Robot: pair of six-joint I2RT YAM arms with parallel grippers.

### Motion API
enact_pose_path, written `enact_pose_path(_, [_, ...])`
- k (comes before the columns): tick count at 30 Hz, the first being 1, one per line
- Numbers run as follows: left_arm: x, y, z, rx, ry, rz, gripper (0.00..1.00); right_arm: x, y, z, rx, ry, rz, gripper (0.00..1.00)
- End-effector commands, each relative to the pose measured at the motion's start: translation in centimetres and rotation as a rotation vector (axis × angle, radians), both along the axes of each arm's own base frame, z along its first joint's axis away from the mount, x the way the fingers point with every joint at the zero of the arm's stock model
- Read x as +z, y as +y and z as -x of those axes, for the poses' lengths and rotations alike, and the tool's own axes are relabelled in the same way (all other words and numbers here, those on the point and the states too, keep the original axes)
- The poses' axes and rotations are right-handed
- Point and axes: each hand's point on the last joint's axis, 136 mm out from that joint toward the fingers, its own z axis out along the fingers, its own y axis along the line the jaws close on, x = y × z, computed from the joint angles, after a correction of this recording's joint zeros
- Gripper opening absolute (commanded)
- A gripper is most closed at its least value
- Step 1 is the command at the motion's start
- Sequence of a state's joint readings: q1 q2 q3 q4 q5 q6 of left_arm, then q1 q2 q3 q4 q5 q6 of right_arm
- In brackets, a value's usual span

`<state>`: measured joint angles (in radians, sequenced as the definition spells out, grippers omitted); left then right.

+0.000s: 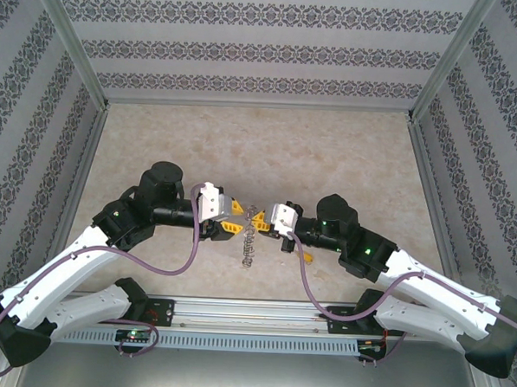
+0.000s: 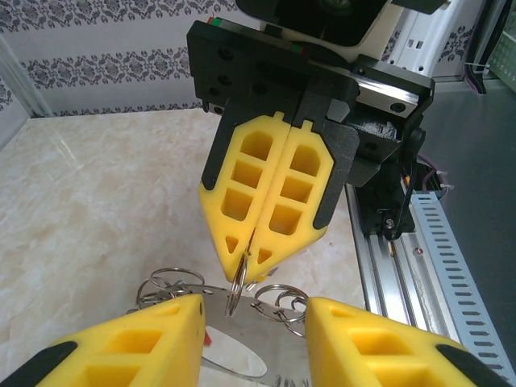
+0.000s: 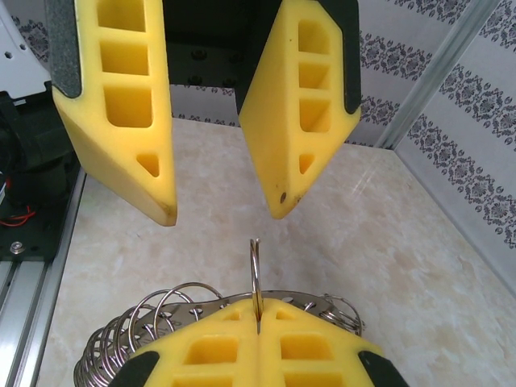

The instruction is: Put the keys on the keyring

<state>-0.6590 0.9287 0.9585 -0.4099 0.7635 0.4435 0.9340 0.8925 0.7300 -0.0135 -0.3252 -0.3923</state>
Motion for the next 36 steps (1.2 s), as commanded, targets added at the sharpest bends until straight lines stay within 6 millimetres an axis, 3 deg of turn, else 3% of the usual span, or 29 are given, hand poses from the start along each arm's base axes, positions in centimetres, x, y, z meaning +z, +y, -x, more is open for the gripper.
enact_pose_path(1, [0.8,-0.1,0.2,-0.032,-0.037,0.022,0.38,2.1,0.0,0.5,0.012,-0.038,-0.069,0.00])
enact_pose_path(17, [1.2,-0.6,-0.1,-0.045,-0.038,0.032,0.37,2.0,0.2,0.7,0.029,-0.027,-0.068,0.00])
enact_pose_path(36, [1.3,-1.2,-0.5,-0.063,-0.041,0.032,0.26,1.7,0.5,0.8,0.043,-0.014,-0.059,0.00])
